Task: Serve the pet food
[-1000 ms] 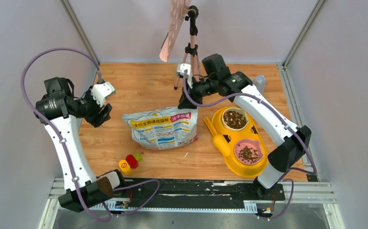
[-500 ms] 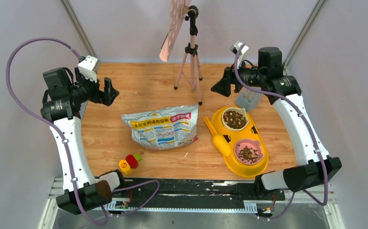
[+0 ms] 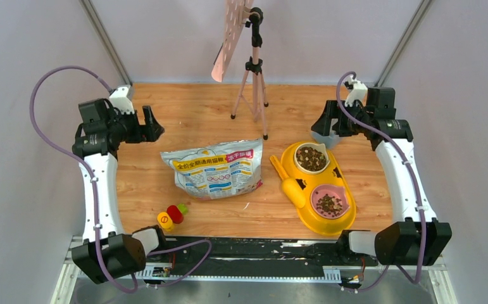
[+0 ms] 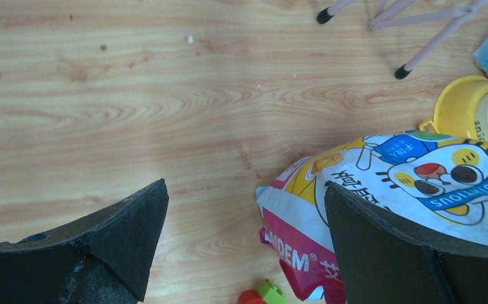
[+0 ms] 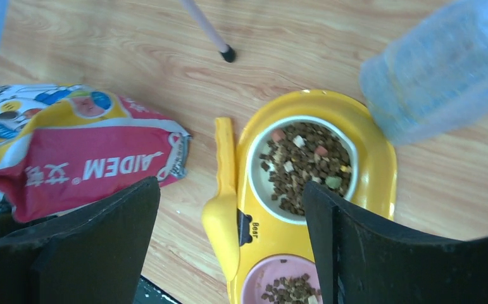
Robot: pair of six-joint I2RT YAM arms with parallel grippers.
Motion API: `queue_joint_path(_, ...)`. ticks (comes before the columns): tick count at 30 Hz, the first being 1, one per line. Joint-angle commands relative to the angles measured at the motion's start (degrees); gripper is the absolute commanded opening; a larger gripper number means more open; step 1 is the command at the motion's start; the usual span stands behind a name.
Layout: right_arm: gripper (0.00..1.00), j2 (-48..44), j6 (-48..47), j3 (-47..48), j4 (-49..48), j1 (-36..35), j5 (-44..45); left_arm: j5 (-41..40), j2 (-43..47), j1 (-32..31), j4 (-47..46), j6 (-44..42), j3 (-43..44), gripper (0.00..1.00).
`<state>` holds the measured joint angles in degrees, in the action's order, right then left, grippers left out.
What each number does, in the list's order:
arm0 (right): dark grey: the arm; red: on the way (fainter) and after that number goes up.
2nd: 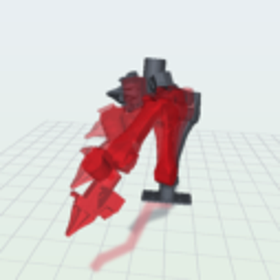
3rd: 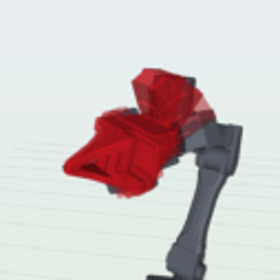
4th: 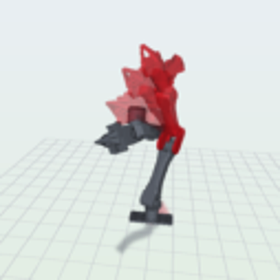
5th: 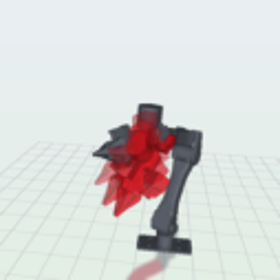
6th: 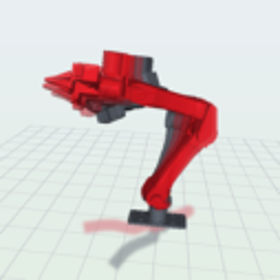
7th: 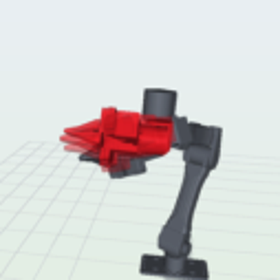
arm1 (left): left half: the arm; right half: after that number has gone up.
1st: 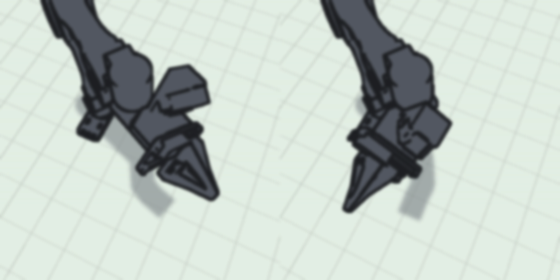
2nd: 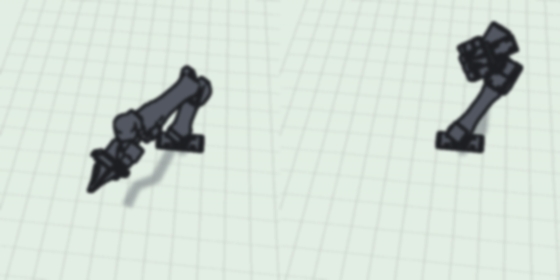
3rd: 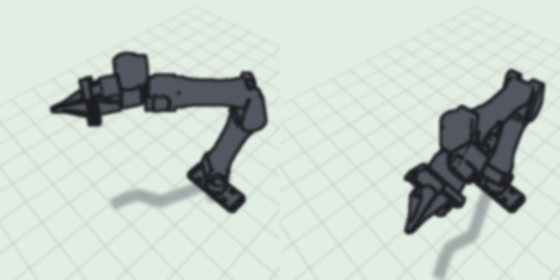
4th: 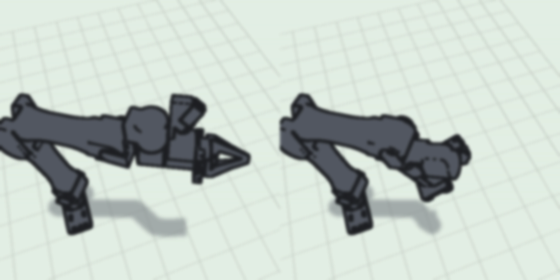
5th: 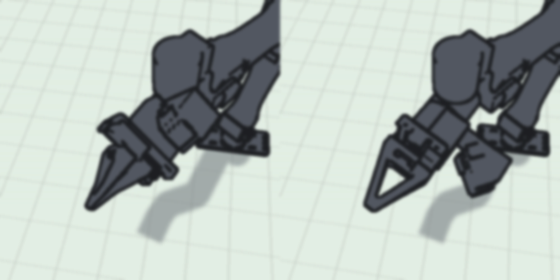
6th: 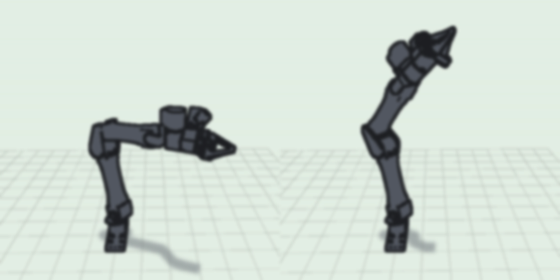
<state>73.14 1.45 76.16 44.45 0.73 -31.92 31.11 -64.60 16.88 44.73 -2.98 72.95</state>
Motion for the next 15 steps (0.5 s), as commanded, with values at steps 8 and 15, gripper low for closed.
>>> queue_joint_path(8, 0.93, 3.6, 7.0, 19.4, 5.3, 0.9, 32.6, -5.2, -2.4, -0.2, 1.4, 5.3, 10.5, 1.0)
queue_joint_path(15, 0.95, 5.6, 7.0, 27.8, 4.2, 1.0, 39.6, -7.7, -1.3, -0.2, -1.1, 3.1, 17.6, 1.0)
